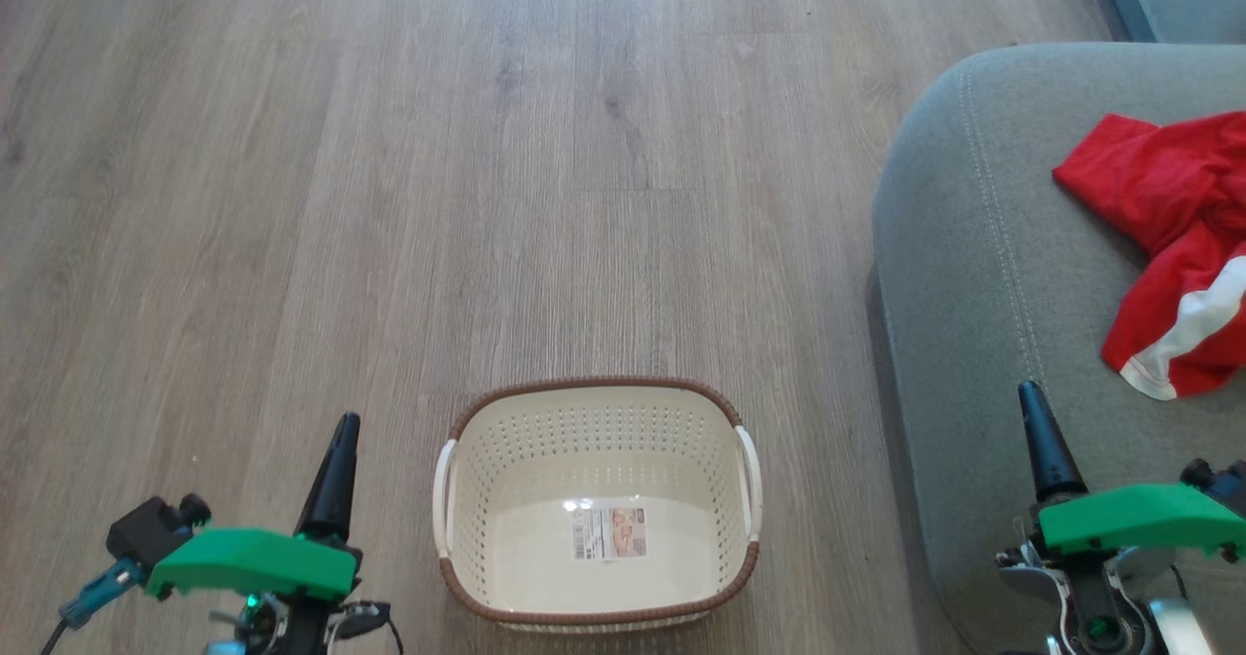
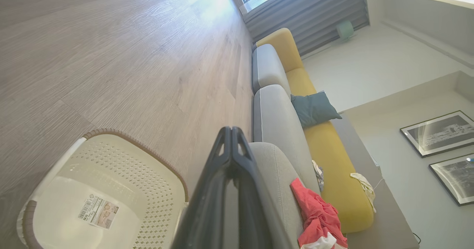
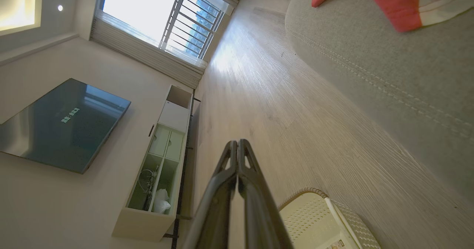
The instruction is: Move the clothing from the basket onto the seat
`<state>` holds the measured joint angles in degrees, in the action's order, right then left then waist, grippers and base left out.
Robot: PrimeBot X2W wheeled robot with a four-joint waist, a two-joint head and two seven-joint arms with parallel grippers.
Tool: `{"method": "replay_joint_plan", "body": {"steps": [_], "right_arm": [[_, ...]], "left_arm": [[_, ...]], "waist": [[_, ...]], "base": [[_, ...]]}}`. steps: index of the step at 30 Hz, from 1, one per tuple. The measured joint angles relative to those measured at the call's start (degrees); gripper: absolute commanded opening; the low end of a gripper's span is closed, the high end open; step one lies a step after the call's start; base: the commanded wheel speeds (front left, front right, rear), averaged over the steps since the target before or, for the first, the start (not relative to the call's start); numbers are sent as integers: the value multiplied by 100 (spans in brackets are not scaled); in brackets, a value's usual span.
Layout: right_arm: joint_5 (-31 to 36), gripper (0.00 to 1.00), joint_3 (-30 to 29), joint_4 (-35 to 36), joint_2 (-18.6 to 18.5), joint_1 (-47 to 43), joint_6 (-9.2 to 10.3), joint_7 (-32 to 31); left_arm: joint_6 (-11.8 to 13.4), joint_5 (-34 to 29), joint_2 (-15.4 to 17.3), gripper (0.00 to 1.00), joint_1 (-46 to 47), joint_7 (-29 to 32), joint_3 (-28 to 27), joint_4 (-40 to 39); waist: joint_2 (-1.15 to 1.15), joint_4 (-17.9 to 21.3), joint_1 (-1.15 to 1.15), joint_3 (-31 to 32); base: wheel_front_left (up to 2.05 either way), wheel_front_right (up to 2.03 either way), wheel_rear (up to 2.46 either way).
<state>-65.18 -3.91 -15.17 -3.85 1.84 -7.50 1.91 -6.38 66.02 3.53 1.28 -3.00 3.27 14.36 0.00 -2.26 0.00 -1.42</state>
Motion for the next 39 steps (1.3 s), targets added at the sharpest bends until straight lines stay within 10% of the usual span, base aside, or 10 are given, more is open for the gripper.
{"method": "replay_joint_plan", "body": {"steps": [39], "right_arm": [[-2237,0,-298,-60,40,122,1,-655]], "left_arm": [[-53,2286,-1,0,122,655,-508,104]], "waist": [[0,192,0,105]], "base": [[0,0,0]]}}
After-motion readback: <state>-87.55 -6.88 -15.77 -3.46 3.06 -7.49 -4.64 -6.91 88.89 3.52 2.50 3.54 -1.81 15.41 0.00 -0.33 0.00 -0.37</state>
